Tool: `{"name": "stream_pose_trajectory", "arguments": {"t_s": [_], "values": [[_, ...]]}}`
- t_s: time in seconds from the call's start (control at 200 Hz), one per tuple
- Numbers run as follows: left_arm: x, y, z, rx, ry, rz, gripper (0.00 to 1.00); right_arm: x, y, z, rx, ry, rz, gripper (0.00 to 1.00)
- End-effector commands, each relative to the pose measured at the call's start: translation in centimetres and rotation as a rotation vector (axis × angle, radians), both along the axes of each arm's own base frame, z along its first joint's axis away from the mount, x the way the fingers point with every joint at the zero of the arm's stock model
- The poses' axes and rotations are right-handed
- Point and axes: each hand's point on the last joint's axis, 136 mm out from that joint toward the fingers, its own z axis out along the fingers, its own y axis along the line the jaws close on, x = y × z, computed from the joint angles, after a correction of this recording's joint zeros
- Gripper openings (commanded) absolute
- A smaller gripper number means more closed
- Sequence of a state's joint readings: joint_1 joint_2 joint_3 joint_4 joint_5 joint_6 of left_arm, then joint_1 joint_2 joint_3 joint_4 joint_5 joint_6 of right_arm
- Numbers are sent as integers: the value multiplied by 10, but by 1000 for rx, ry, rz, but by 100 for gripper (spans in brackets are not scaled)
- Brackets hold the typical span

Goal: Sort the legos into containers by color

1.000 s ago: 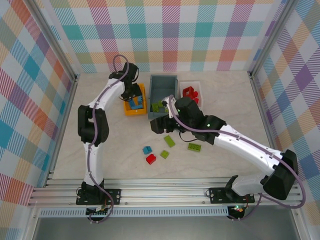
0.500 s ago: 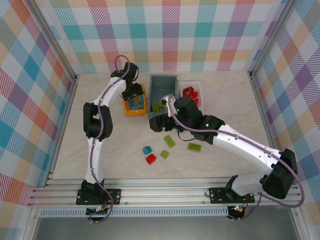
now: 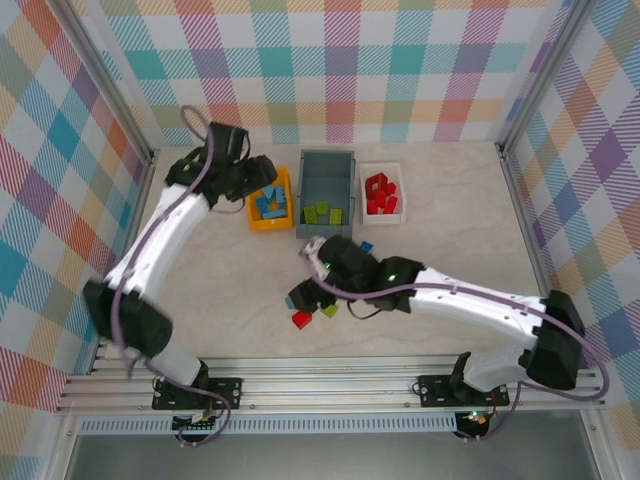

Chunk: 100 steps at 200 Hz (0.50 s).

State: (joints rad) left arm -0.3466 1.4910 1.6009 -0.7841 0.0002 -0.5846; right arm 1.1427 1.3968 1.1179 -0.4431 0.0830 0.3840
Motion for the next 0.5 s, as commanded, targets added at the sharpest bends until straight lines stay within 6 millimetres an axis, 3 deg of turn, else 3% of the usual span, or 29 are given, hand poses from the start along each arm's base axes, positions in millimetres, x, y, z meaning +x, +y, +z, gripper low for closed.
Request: {"name": "stream_pose_trajectory", "arguments": {"t_s": [0.0, 0.155, 0.26, 0.37, 0.495], "values": [[-55, 12, -8, -47, 27, 16, 65, -20, -2, -44, -144, 53, 2, 80], [-147, 37, -25, -77, 84, -9, 67, -27, 10, -88, -279, 108, 11, 82], [-193, 50, -33, -91, 113, -17, 67, -24, 13, -114, -378, 133, -4, 83], [-219, 62, -35, -85, 114, -4, 68, -16, 14, -132, -428, 110, -25, 83], [-225, 61, -36, -112, 117, -1, 68, -6, 15, -142, -472, 68, -45, 83]]}}
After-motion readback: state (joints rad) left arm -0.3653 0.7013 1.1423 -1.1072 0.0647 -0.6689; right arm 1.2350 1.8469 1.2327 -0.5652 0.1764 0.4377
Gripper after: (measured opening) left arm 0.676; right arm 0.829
